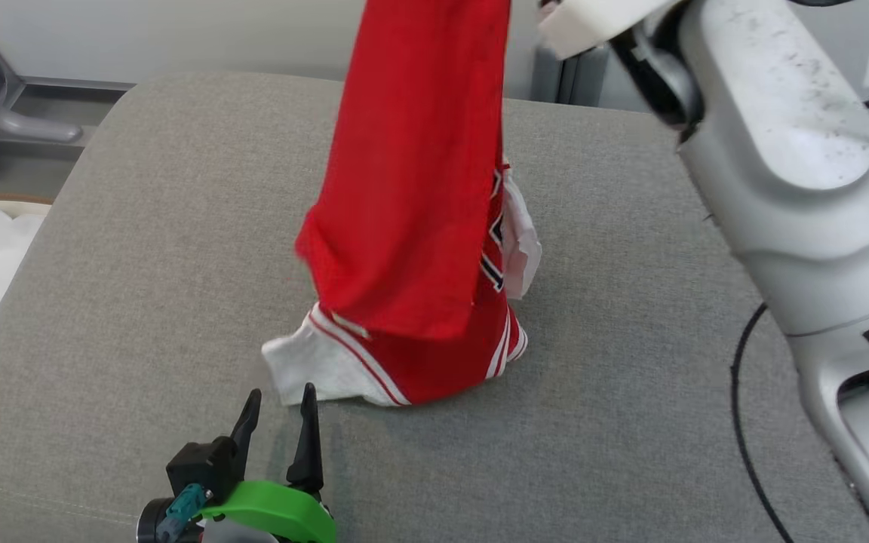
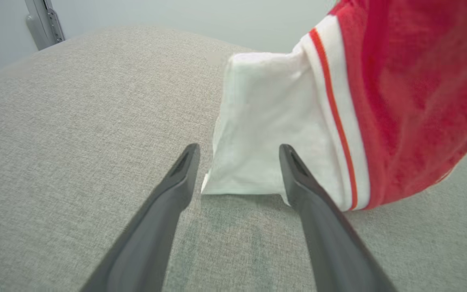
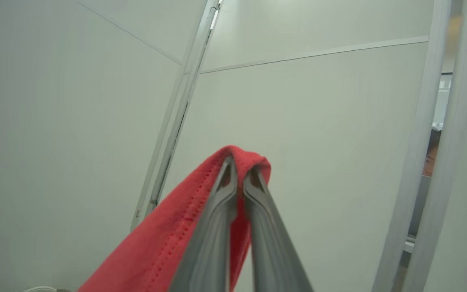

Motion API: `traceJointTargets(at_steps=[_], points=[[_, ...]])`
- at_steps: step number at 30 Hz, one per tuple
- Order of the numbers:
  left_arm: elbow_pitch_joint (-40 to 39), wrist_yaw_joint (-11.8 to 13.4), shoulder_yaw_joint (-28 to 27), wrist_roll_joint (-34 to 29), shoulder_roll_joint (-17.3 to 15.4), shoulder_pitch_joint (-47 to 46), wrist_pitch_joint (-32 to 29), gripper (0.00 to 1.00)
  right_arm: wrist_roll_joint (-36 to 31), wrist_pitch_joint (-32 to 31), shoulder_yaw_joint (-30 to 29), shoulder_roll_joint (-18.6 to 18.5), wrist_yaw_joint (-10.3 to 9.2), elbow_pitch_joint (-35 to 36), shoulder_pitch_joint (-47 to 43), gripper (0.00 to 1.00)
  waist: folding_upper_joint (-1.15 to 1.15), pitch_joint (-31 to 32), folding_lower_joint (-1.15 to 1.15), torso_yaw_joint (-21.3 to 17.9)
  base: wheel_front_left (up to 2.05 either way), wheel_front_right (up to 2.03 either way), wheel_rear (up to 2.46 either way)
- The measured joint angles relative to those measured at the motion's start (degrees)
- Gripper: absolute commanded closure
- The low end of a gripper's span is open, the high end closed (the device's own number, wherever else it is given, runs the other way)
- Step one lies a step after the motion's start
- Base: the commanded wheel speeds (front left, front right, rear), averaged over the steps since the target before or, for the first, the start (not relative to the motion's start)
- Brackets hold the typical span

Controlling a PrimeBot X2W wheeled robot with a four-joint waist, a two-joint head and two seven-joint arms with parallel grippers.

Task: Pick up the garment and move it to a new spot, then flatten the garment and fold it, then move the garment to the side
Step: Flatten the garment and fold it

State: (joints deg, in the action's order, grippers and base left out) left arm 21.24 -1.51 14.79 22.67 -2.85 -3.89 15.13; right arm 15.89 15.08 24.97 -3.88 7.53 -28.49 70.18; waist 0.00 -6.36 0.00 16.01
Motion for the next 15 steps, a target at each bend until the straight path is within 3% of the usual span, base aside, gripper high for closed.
traceJointTargets(at_steps=[6, 7, 8, 9, 15], points=[[-0.3, 0.0, -0.3, 0.0, 0.0, 0.0, 0.0, 0.00, -6.0, 0.0, -9.9, -11.1, 0.00, -11.1, -4.6, 1.00, 0.00, -1.4, 0.00, -0.2, 0.00, 0.00, 0.00], [-0.4, 0.0, -0.3, 0.0, 0.0, 0.0, 0.0, 0.00, -7.2, 0.0, -11.3, -12.7, 0.00, -13.0, -5.6, 0.87, 0.00, -1.7, 0.00, -0.4, 0.00, 0.00, 0.00], [-0.4, 0.0, -0.2, 0.0, 0.0, -0.1, 0.0, 0.00, -8.1, 0.0, -13.2, -14.4, 0.00, -15.1, -6.8, 0.33, 0.01, -2.0, 0.00, -0.5, 0.00, 0.00, 0.00], [-0.4, 0.0, -0.1, -0.1, 0.0, -0.3, 0.0, 0.00, -8.9, 0.0, -15.1, -15.8, 0.00, -17.1, -8.2, 0.00, 0.01, -2.3, 0.00, -0.7, 0.00, 0.00, 0.00], [-1.0, 0.0, 0.3, -0.1, 0.0, -1.9, 0.0, 0.00, -12.7, 0.0, -25.5, -19.7, 0.00, -22.5, -16.6, 0.00, 0.01, -4.1, 0.00, -1.8, 0.00, 0.00, 0.00]])
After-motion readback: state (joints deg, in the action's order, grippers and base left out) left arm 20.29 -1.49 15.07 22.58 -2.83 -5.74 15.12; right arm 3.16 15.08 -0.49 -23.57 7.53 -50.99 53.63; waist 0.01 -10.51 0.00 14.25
